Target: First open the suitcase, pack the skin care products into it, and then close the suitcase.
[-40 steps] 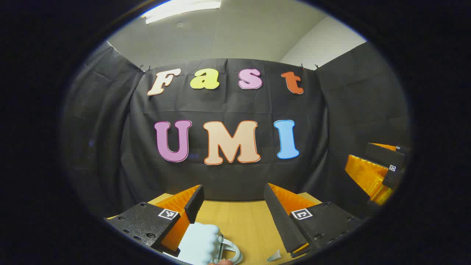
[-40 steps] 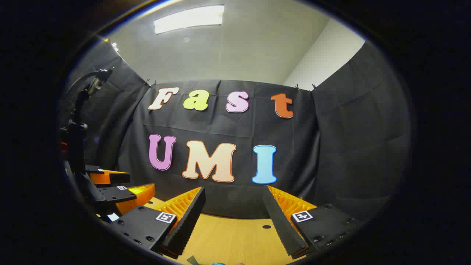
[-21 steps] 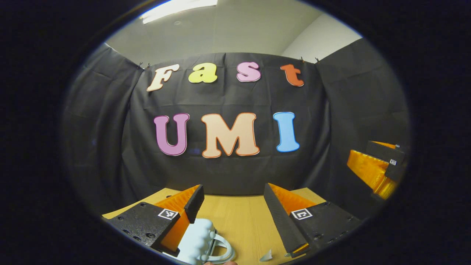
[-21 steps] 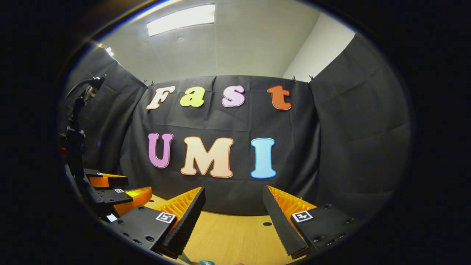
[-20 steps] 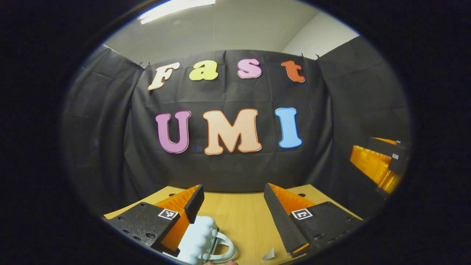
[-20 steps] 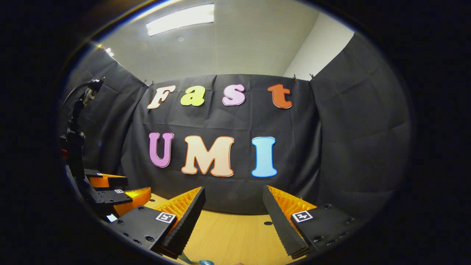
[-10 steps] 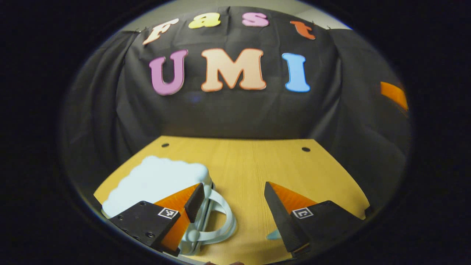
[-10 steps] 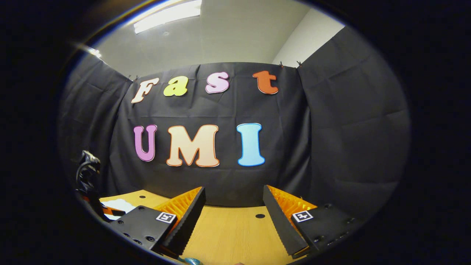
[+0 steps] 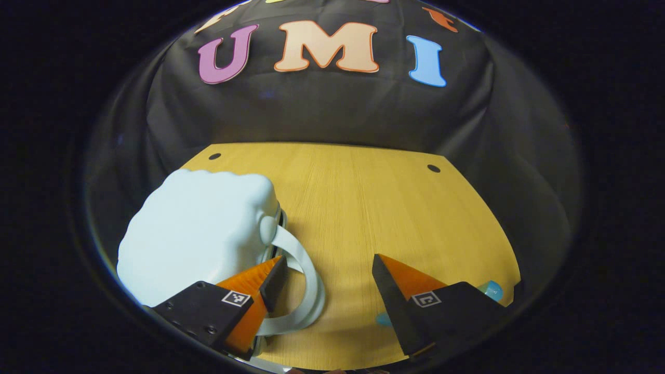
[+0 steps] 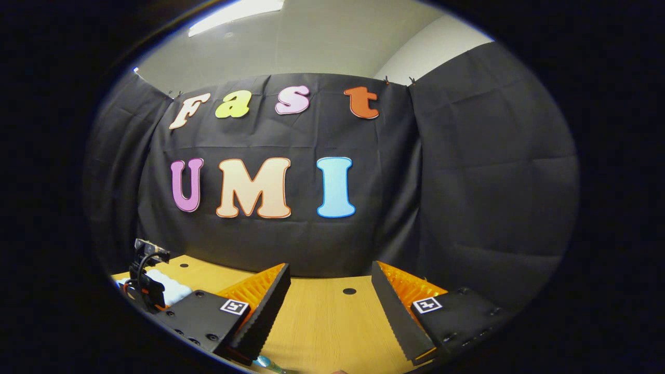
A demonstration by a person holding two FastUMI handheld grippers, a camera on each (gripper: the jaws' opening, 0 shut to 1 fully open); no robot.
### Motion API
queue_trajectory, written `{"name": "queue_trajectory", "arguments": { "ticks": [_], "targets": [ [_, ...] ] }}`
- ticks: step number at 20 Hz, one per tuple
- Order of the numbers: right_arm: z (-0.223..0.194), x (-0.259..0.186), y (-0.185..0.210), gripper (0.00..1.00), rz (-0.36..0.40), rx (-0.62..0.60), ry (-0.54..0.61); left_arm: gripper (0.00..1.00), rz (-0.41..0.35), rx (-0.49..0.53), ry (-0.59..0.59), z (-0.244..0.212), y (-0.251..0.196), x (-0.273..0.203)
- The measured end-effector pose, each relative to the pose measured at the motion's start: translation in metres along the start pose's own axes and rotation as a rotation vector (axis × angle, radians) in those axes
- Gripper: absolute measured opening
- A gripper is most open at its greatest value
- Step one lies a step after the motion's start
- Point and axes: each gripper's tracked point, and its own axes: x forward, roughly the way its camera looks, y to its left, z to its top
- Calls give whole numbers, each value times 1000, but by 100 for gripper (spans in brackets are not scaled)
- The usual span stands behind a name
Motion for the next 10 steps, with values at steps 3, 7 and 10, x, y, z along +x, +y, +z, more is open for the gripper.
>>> {"name": "queue_trajectory", "arguments": {
  "ticks": [3,7,10],
  "targets": [
    [-3,-1,6,98,11,-23,4,95,-1,-2,57,-12,5,18],
    [3,-2,9,99,23,-48,-25,86,-24,-35,160,-35,2,33],
    [2,-3,9,98,21,-62,-26,55,12,13,171,-38,12,35]
  ]
}}
